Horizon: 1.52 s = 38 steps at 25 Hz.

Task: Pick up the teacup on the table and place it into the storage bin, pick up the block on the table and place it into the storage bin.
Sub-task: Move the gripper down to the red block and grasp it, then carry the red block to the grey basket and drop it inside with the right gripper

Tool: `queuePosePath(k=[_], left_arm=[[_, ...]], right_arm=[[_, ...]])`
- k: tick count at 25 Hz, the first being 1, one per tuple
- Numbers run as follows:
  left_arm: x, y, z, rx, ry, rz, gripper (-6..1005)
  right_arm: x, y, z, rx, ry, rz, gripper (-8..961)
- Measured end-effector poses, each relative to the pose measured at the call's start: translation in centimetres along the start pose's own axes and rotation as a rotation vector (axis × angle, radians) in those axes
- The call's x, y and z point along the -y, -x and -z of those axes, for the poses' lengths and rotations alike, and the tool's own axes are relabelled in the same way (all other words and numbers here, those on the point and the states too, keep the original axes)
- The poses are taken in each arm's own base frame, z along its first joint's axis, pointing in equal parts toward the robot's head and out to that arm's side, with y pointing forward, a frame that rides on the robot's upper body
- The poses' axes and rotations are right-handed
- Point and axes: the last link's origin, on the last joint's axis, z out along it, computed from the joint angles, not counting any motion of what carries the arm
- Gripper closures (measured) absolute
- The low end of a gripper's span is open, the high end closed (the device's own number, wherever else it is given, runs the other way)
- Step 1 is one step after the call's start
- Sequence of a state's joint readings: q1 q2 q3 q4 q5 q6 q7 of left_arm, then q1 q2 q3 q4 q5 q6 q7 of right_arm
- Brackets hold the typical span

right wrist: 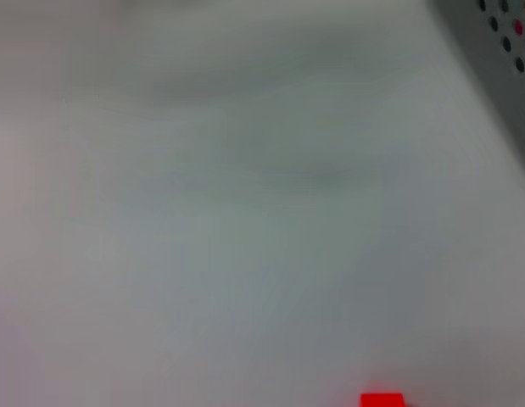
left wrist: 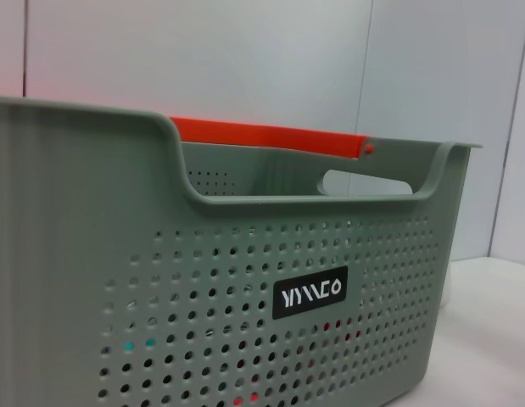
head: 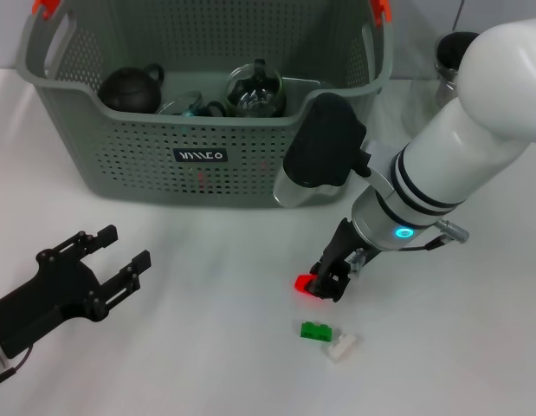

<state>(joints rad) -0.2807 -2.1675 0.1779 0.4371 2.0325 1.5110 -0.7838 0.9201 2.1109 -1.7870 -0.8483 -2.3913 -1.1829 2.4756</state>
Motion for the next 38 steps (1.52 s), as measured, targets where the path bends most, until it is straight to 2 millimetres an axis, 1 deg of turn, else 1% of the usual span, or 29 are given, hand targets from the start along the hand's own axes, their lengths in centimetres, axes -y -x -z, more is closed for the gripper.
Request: queuePosePath(k=[6, 10, 15, 20, 25, 33, 35, 38], left_arm=[[0.0, 0.0, 0.0, 0.000, 0.000, 0.000, 370], [0.0, 0.0, 0.0, 0.000, 0.000, 0.000, 370], [0.0, 0.0, 0.0, 0.000, 0.000, 0.000, 370], [0.0, 0.0, 0.0, 0.000, 0.000, 0.000, 369], [0.0, 0.0, 0.0, 0.001, 0.002, -0.001, 369], [-0.1, 0.0, 0.0, 0.001, 0.002, 0.000, 371], [-0.1, 0.0, -0.1, 0.001, 0.002, 0.001, 371], [-0.1, 0.1, 0.0, 0.001, -0.001, 0.002, 371]], right_arm=[[0.1, -0.3, -0.4, -0.013, 0.007, -0.016, 748], [-0.2, -0.2, -0.4, 0.003, 0.041, -0.035, 722], [-0.2, -0.3, -0.4, 0.002, 0.041, -0.036, 689], [-0.2, -0.4, -0.4, -0.003, 0.039, -0.036, 538], [0.0, -0.4, -0.4, 0.001, 0.037, -0.044, 655], [-0.1, -0.4, 0.0, 0.005, 0.046, -0.050, 718], [-0.2, -0.2, 0.8, 0.016, 0.065, -0.057, 734], [-0.2, 0.3, 3.7, 0.084, 0.118, -0.077, 742]])
